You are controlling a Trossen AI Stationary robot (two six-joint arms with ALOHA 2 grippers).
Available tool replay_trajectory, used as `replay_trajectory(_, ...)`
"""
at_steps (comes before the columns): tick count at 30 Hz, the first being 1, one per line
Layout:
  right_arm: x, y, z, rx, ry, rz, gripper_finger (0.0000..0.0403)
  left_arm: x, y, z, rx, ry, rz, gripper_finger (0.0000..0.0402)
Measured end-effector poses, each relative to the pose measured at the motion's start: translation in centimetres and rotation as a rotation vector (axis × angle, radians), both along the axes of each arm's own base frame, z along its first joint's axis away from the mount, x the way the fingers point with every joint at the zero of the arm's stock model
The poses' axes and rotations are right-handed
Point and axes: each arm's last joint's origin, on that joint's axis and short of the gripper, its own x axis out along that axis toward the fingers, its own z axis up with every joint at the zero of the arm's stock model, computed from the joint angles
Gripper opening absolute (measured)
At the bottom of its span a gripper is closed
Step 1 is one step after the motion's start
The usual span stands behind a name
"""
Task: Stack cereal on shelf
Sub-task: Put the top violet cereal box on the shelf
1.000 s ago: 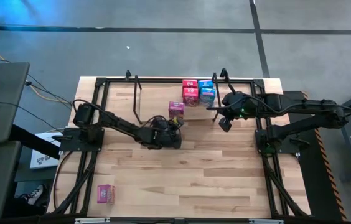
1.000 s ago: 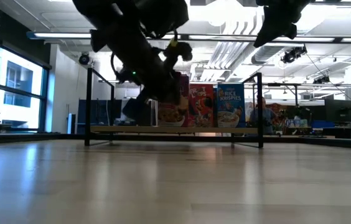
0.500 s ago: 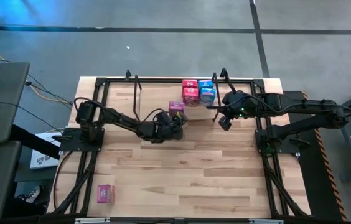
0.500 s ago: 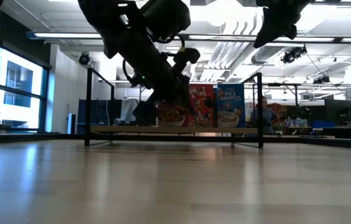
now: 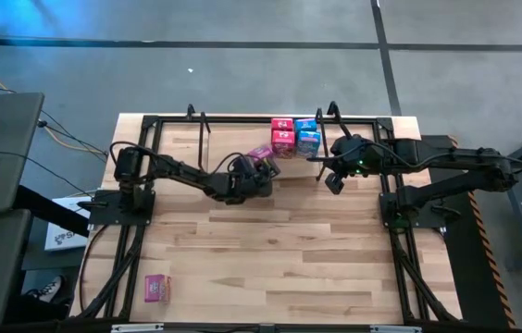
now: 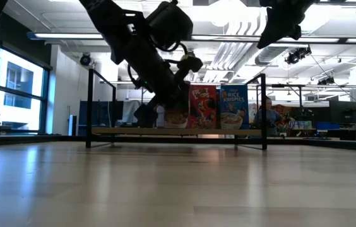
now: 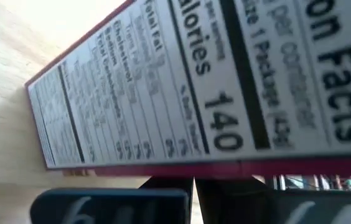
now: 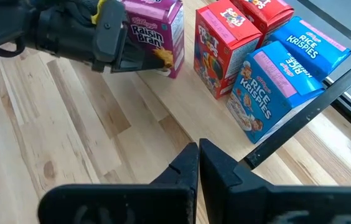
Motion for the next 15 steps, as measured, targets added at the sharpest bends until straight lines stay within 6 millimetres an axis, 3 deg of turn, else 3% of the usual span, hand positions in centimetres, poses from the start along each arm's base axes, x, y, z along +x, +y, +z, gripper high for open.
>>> replay_trajectory(6,0.0,0.0,0.0,0.000,0.000,0.000,0.0000,-0.4,0.8,-0.4,-0.025,0.067,-0.005,0.0000)
replay_trajectory(15,0.0,-0.1,0.0,-0.031,-0.001,-0.030,0.0000,-1.4,0.1,0.0,-0.051,0.140,-0.009,0.0000)
